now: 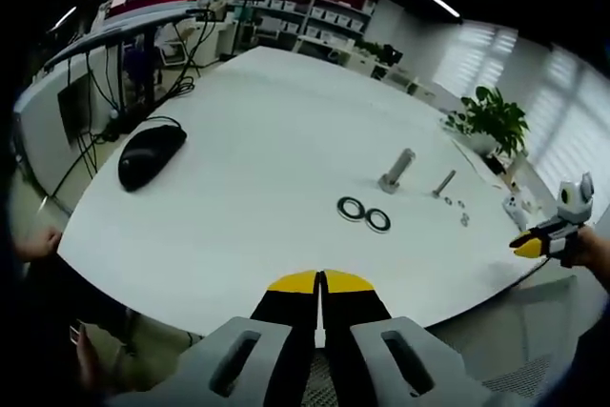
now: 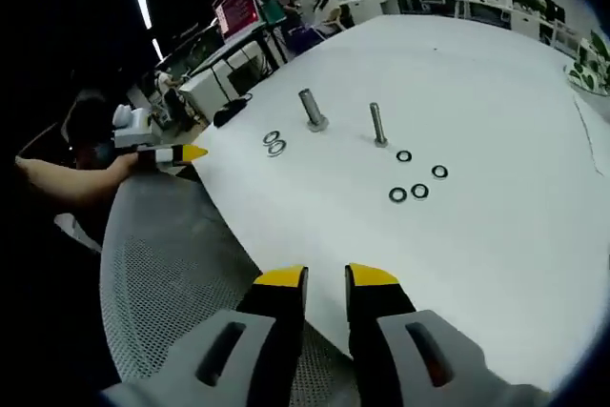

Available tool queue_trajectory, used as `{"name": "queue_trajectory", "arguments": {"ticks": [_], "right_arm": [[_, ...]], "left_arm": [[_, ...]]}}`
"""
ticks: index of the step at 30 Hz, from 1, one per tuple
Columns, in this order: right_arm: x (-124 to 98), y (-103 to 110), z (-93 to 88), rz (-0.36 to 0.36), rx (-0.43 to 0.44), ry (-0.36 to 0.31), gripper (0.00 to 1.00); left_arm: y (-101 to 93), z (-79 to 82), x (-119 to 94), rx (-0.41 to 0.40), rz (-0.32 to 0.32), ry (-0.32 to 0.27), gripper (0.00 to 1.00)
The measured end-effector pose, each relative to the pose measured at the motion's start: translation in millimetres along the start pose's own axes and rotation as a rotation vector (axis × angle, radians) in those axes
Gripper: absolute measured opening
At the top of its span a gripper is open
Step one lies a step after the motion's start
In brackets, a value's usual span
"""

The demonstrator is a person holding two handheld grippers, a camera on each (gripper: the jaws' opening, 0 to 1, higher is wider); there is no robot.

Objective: Place the washer onto the threaded stud by aligning its center hole with the stud, sliding it down to the base, and recovering from edge contact or off-axis alignment until the washer reaches the visible bottom stop.

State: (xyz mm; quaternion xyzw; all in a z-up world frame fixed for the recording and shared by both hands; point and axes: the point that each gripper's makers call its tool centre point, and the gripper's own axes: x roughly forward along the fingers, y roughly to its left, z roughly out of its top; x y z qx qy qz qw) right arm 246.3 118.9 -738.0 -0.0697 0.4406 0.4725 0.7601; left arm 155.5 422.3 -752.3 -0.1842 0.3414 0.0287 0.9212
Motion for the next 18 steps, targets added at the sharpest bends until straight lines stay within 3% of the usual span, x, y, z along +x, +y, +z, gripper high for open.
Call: {"name": "queue_trajectory", "arguments": {"ticks": [5, 13, 18], "right_arm": [[13, -11, 18.2, -0.014, -0.058, 0.026, 0.19], [35, -34, 20.6, -0.057, -0.210, 0.157, 0.19], [51, -51, 20.9, -0.085, -0.254, 0.238, 0.19]], "left_arm": [[0.3, 0.3, 0, 0.001, 0.002, -0.002, 0.00], [0.2, 3.2, 0, -0.011, -0.003, -0.020, 0.00], [0.0, 5.2, 0, -0.018, -0.009, -0.032, 0.00]]}}
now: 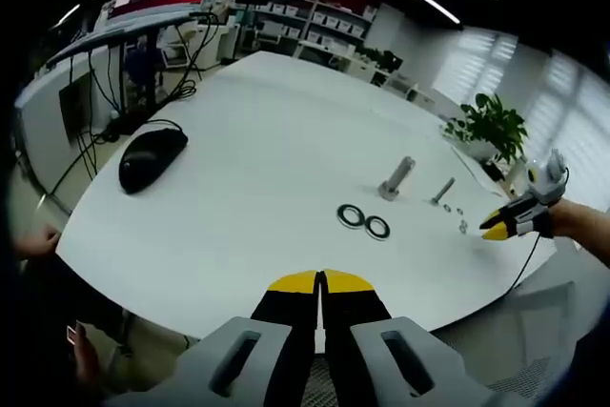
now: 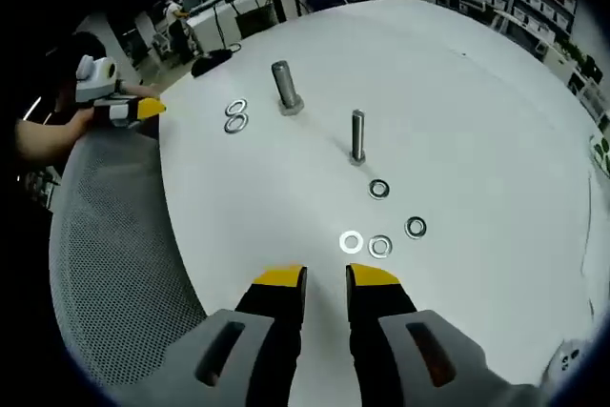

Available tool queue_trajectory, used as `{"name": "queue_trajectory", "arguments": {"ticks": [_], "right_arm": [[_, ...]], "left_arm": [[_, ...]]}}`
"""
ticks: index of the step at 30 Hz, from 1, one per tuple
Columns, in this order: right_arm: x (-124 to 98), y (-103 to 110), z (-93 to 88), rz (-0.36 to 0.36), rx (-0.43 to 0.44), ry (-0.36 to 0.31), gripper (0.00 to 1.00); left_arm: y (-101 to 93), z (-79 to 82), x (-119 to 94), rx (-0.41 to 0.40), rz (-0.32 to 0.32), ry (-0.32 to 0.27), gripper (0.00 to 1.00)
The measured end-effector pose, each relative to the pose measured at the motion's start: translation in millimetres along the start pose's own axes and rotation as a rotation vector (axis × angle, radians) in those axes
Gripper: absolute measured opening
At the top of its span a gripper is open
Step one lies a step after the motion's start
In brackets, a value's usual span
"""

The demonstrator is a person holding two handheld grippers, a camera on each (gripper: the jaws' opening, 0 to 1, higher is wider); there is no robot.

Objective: Place the washer onto the threaded stud by aligning its center hole with the stud, sliding it down to the base, and recovering from edge contact or off-axis alignment until the washer reaches the visible bottom stop.

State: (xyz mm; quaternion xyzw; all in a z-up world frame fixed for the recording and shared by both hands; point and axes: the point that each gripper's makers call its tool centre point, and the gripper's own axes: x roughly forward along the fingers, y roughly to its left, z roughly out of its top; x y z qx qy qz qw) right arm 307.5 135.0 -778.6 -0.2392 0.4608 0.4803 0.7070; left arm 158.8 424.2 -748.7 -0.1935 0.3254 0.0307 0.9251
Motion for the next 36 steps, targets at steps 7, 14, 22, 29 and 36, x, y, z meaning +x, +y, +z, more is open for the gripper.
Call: {"name": "queue_trajectory", "arguments": {"ticks": [7, 14, 22, 29, 36], "right_arm": [[14, -8, -1.0, -0.006, -0.071, 0.083, 0.20], [23, -7, 1.2, 0.005, -0.148, 0.137, 0.20], [26, -7, 6.4, 0.002, -0.299, 0.209, 0.20], [27, -10, 6.0, 0.011, -0.343, 0.251, 0.16], [27, -10, 5.1, 0.011, -0.380, 0.292, 0.15]], "left_arm": [[0.2, 1.2, 0, -0.006, -0.002, -0.007, 0.00], [0.3, 3.2, 0, -0.011, -0.007, -0.018, 0.00], [-0.1, 4.1, 0, -0.011, -0.012, -0.021, 0.00], [-0.8, 3.8, 1, -0.008, -0.017, -0.019, 0.00], [-0.5, 5.2, 0, -0.012, -0.016, -0.028, 0.00]]}}
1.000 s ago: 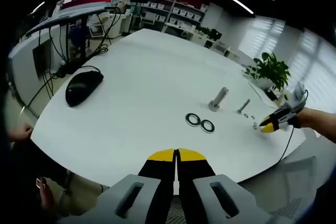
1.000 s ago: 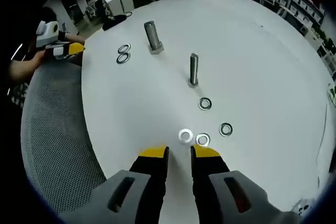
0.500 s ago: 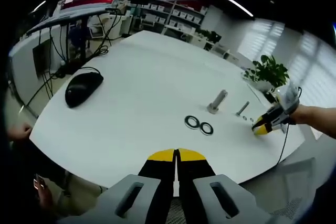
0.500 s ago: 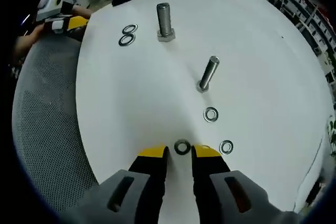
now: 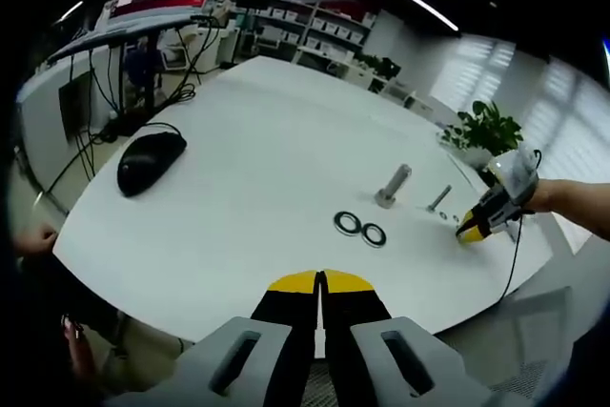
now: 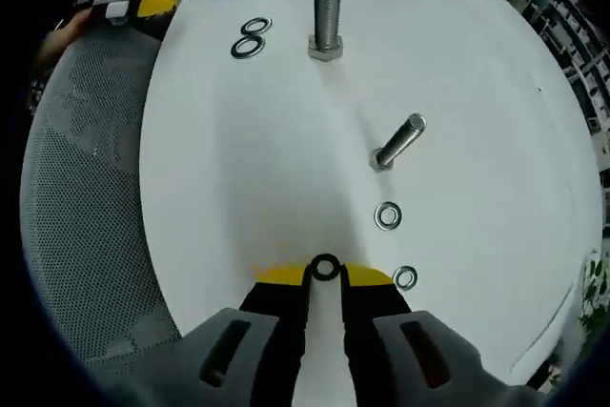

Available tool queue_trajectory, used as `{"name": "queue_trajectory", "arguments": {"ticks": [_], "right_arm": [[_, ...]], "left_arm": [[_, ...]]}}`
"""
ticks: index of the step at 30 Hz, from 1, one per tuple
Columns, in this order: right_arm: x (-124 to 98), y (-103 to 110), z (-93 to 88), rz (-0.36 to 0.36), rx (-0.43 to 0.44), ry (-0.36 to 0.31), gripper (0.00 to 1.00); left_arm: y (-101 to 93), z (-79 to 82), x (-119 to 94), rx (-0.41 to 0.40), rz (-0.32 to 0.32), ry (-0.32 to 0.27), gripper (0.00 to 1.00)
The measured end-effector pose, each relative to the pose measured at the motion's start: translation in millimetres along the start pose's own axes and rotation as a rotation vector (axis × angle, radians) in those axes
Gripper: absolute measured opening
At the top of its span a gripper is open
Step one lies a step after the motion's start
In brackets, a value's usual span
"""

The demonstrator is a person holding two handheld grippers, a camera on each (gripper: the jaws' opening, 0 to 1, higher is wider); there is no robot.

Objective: Place the washer onto the threaded stud by aligning its center hole with the stud, sliding it down to the base, and recovering from edge contact or off-axis alignment until the washer reaches the visible bottom stop.

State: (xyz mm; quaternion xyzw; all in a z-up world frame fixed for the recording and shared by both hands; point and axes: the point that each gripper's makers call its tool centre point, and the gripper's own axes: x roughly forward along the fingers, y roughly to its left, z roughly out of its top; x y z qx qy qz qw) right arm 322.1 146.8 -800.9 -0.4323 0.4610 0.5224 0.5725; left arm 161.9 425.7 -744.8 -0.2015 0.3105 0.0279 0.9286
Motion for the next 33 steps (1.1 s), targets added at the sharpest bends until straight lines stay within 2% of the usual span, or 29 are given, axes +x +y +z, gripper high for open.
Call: {"name": "queue_trajectory", "arguments": {"ticks": [12, 20, 33], "right_arm": [[-6, 2, -0.6, -0.046, 0.003, -0.018, 0.14], [-21, 3, 16.9, -0.040, 0.008, -0.063, 0.14], [-45, -15, 41.9, -0.064, -0.013, -0.091, 0.14]], "left_arm": [[-0.1, 0.2, 0, 0.000, 0.000, -0.001, 0.00], [-0.1, -0.2, 0, 0.003, 0.002, 0.002, 0.00], [1.2, 1.4, 0, 0.012, 0.010, -0.007, 0.00]]}}
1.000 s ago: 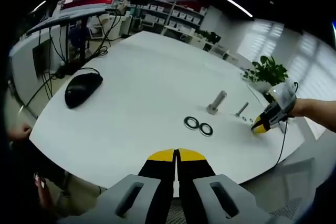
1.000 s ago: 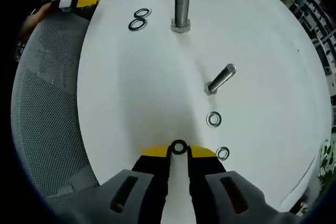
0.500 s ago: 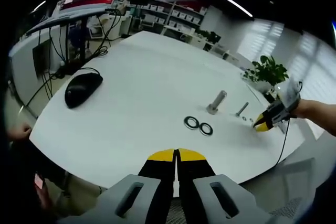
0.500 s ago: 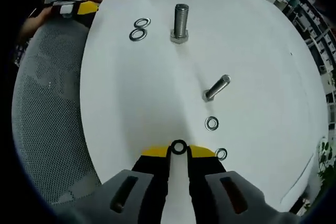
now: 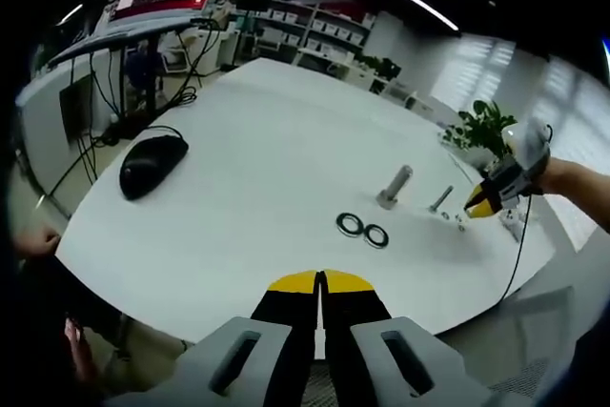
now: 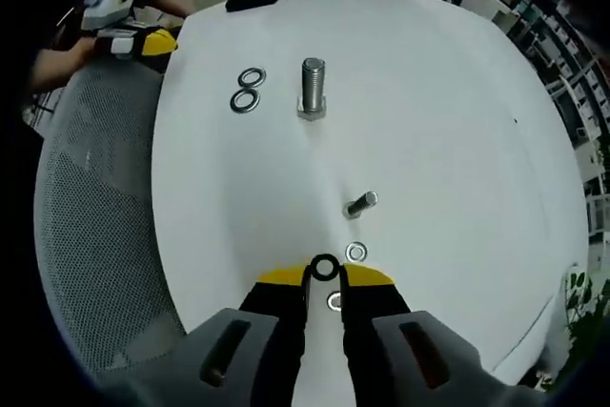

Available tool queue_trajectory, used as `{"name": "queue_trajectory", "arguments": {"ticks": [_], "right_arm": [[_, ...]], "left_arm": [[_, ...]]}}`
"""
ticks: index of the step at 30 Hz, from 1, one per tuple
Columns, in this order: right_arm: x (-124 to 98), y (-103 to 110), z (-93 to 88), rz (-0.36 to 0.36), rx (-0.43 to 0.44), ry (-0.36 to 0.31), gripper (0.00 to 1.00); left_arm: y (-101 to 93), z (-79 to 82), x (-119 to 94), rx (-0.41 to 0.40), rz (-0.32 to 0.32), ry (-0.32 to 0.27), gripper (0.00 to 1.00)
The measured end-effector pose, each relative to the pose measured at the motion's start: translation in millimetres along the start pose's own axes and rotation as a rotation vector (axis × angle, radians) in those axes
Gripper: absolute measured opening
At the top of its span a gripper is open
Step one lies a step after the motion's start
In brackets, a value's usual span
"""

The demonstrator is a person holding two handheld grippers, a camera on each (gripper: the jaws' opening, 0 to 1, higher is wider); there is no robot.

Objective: Place the washer onto the threaded stud by aligning its center hole with the stud, sliding it down to the base, and recovering from edge contact or off-axis alignment until the washer reaches the visible bottom stop.

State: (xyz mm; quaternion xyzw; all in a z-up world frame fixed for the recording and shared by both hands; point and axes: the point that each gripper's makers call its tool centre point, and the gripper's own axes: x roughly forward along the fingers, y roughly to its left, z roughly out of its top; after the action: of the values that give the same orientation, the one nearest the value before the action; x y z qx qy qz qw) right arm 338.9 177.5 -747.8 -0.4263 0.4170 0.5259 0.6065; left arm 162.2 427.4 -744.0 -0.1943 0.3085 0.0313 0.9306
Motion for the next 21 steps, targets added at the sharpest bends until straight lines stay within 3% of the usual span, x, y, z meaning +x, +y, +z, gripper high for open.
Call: {"name": "queue_trajectory", "arguments": {"ticks": [21], "right_arm": [[-22, -34, 41.3, -0.043, -0.069, -0.024, 0.14]], "left_arm": [[0.3, 1.3, 1, -0.005, -0.006, -0.008, 0.00]]}}
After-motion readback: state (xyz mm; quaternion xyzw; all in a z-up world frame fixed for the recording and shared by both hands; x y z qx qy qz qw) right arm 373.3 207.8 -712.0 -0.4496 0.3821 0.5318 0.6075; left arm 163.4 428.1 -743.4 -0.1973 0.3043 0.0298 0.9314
